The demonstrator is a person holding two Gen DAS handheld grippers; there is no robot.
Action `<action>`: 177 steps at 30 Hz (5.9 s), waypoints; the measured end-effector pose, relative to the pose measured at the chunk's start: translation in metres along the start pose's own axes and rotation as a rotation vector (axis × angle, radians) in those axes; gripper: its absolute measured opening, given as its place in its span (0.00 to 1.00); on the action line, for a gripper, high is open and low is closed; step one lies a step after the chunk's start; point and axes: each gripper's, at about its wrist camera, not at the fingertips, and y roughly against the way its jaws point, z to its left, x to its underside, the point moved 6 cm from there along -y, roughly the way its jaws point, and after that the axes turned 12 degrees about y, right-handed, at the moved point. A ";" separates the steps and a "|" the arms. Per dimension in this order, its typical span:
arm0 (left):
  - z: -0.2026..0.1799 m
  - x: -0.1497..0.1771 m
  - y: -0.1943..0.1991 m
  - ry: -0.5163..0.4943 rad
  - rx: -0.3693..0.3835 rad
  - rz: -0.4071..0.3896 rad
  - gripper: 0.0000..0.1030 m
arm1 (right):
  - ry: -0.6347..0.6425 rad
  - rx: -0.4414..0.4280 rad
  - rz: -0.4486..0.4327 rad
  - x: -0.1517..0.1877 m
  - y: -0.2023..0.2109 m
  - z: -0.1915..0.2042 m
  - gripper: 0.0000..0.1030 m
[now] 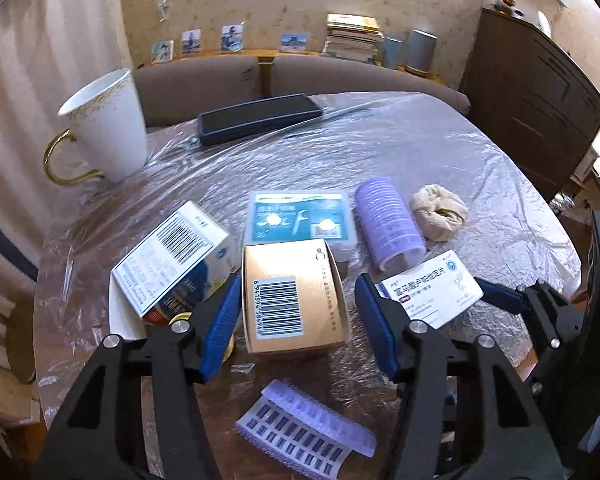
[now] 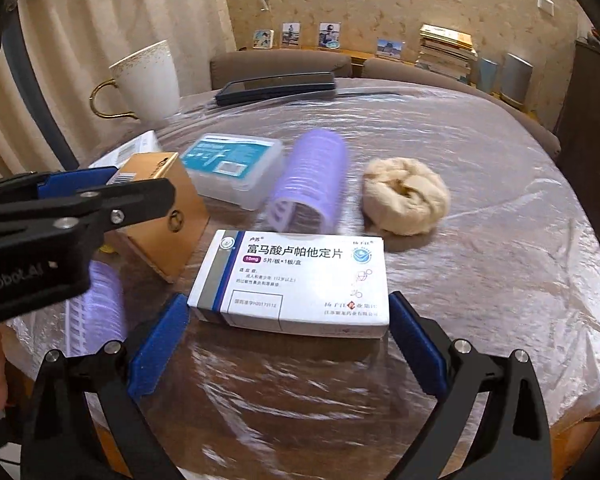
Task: Collect trash
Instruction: 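Grasp the gold barcode box with the left tool while the right tool grasps the white medicine box, then carry both boxes off the table and hold them above the white bin, then open both tools to drop the boxes into the bin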
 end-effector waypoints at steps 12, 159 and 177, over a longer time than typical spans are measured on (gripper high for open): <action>-0.006 0.008 -0.021 -0.042 -0.014 0.055 0.57 | -0.006 0.017 0.016 0.008 -0.001 -0.014 0.94; -0.012 0.215 -0.021 -0.057 0.002 0.275 0.47 | -0.052 -0.284 0.265 0.165 0.023 0.026 0.93; -0.021 0.215 -0.039 -0.079 -0.004 0.285 0.47 | -0.028 -0.261 0.269 0.160 0.021 0.025 0.93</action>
